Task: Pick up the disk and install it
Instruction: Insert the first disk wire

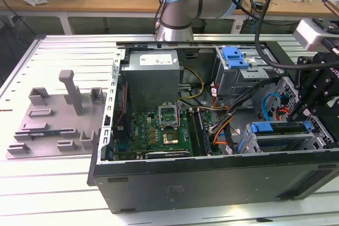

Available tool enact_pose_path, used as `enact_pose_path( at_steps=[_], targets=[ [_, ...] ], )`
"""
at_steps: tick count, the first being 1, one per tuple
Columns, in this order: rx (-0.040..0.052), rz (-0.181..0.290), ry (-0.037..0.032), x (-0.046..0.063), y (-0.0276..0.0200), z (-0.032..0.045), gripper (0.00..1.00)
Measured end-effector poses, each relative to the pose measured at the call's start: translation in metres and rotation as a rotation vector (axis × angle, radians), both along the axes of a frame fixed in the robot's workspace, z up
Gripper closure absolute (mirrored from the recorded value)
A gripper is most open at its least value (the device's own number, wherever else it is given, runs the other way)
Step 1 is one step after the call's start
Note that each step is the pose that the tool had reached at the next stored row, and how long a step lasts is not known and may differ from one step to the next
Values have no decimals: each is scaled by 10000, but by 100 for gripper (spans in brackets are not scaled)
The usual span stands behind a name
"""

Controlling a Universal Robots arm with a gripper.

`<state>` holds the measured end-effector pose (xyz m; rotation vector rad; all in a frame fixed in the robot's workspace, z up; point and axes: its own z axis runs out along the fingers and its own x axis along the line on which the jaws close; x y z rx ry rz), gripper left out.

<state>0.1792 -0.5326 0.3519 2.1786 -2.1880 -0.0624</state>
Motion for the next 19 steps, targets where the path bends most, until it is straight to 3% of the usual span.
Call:
enact_pose_path(
  at_steps=[19],
  targets=[
    [0,15,-1,7,0,-35,83]
  ],
)
